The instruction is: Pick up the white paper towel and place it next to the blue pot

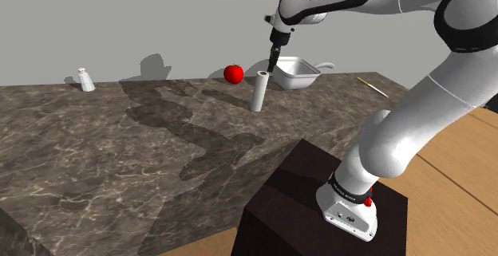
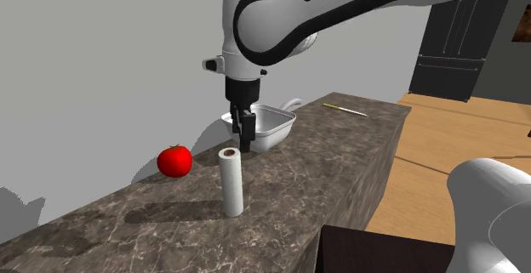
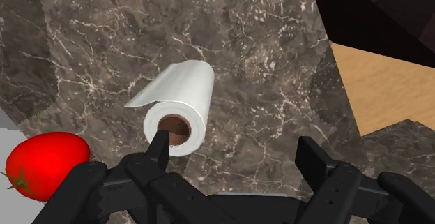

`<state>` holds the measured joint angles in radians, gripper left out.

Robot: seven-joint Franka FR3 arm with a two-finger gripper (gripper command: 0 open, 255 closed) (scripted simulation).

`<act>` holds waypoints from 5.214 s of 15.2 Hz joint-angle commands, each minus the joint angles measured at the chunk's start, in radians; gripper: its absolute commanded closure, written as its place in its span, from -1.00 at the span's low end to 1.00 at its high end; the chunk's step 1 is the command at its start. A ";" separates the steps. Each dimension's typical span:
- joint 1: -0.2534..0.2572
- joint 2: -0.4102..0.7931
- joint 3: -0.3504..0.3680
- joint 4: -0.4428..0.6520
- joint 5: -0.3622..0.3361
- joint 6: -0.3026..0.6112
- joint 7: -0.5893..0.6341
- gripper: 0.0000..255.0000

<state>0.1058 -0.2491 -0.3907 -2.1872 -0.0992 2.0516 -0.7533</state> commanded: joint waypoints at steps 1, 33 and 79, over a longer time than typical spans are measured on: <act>0.009 0.080 -0.028 0.038 0.032 0.034 -0.080 -1.00; 0.009 0.290 -0.059 0.103 0.141 0.147 -0.250 1.00; 0.008 0.267 -0.061 0.705 0.123 -0.476 -0.230 1.00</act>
<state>0.1170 0.0067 -0.4495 -1.5092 0.0184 1.5930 -0.9788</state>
